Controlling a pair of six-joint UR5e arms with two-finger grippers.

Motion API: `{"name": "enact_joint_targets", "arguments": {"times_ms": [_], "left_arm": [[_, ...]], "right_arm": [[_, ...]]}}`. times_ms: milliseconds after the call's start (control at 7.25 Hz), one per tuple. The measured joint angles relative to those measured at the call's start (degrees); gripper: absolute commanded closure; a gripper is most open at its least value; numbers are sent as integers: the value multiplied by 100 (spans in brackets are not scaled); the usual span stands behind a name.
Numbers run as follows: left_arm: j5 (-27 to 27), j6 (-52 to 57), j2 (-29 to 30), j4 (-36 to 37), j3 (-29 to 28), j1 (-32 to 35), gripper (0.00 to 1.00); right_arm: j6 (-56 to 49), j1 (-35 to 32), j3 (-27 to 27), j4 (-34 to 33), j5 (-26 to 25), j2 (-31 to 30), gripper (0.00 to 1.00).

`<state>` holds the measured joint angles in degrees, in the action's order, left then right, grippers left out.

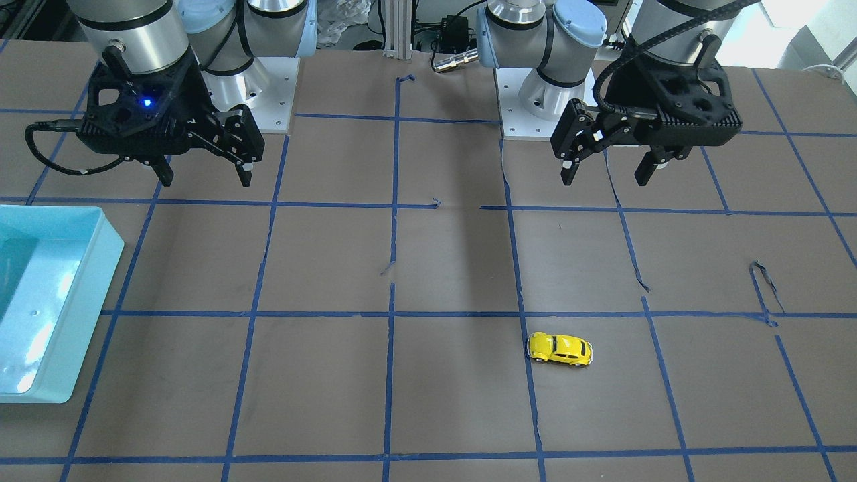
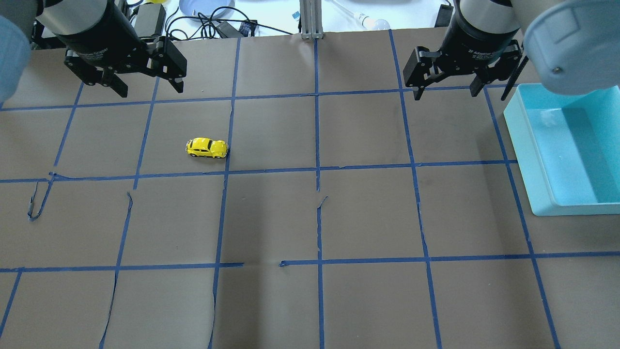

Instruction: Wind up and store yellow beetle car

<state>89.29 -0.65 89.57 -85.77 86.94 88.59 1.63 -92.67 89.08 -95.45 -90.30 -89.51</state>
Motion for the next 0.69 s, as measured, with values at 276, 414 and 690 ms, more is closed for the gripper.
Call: {"name": "enact_joint_targets", "arguments": {"times_ms": [276,414,690], "left_arm": [[-11,0,-13,-6,10,-1,0],[-22,0,-16,-32,2,-4,0],[-32,-4,-5,-106,-19,-7,0]], "right_arm": [[4,-5,-7,0,11,7,0],[4,-5,-7,0,15,10,0],[4,-6,-5,2,11,11,0]]}}
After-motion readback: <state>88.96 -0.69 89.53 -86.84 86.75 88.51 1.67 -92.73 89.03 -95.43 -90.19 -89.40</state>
